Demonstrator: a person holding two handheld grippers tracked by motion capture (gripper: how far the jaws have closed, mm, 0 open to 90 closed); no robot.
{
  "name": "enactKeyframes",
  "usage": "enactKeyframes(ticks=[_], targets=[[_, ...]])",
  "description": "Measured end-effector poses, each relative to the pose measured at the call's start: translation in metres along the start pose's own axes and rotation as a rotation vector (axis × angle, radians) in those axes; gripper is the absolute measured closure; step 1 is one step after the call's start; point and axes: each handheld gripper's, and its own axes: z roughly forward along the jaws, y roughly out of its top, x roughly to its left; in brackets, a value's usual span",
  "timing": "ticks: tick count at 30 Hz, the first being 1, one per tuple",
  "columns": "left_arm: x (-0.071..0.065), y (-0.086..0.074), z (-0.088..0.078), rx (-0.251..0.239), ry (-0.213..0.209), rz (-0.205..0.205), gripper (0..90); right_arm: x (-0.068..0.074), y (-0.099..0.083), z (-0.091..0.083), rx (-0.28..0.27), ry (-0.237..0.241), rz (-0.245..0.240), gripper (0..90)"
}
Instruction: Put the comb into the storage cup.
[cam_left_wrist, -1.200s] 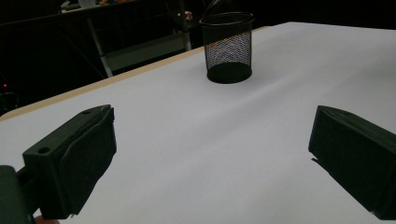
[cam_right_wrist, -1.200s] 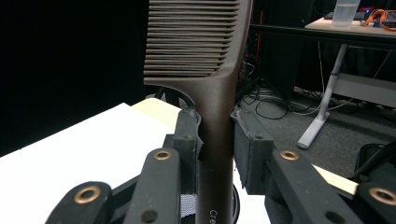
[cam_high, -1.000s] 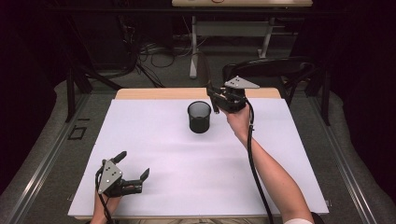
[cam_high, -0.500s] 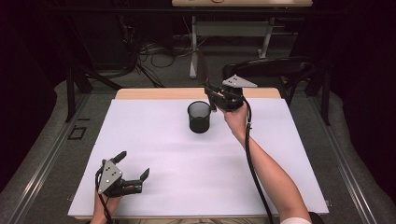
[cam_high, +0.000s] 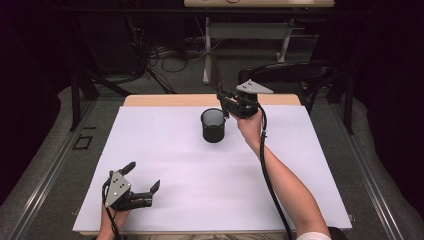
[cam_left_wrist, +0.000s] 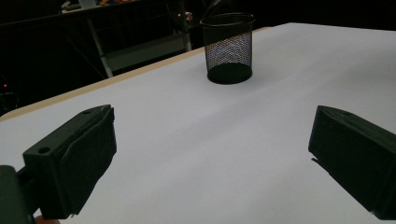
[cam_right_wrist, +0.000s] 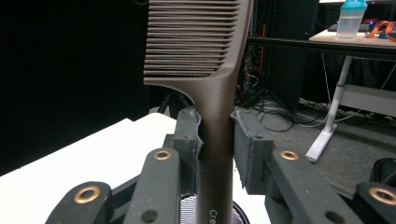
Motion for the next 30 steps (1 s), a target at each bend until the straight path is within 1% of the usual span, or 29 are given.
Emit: enactKeyframes(ticks=[12,14,17,21,23,27,30], targets=[[0.001,0.000,0.000,-0.002,0.002,0.001,1.1,0.003,-0.001,0.007,-0.018,0.012,-0.002,72.9],[0.001,0.000,0.000,-0.001,0.002,0.001,1.0,0.003,-0.001,0.008,-0.023,0.013,-0.009,72.9],[0.001,0.000,0.000,0.000,0.001,0.003,1.1,0.004,-0.002,0.010,-0.025,0.018,-0.004,72.9],[0.000,0.000,0.000,0.000,0.000,0.003,1.1,0.004,-0.003,0.013,-0.033,0.017,-0.011,72.9],[0.001,0.000,0.000,0.000,0.001,0.003,1.1,0.004,-0.004,0.014,-0.034,0.019,-0.004,72.8],[0.001,0.000,0.000,0.000,0.001,0.003,1.1,0.004,-0.006,0.017,-0.040,0.020,-0.010,72.8],[0.001,0.000,0.000,0.000,0.001,0.003,1.1,0.004,-0.008,0.019,-0.043,0.021,-0.005,72.8]])
